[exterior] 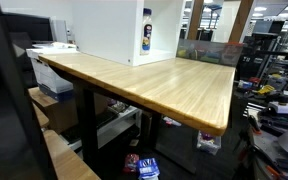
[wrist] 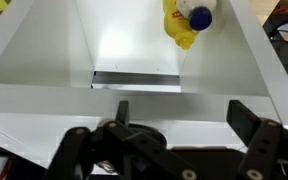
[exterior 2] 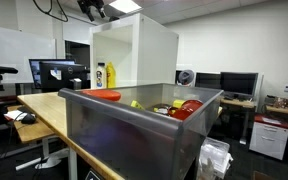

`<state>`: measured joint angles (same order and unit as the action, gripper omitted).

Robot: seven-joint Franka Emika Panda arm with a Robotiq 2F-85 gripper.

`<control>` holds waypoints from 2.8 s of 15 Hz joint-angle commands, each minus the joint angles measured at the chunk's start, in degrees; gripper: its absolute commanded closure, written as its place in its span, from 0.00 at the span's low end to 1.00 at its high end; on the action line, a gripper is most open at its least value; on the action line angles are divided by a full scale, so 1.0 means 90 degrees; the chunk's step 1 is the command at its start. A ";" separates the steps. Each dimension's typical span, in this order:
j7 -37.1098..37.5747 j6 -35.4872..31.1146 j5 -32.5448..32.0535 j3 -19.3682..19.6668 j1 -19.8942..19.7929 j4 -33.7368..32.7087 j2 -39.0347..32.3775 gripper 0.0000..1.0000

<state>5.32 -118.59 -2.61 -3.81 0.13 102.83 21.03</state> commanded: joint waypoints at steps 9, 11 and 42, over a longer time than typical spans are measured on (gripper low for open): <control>0.0843 -0.1384 -0.0631 -0.0097 -0.0306 0.0373 -0.0010 0.00; 0.0931 -0.1432 -0.0684 -0.0103 -0.0339 0.0360 -0.0030 0.00; 0.2151 -0.3150 -0.1459 -0.0078 -0.0583 0.0130 -0.1197 0.25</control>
<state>22.91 -146.54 -14.75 -4.12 -4.51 105.01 11.76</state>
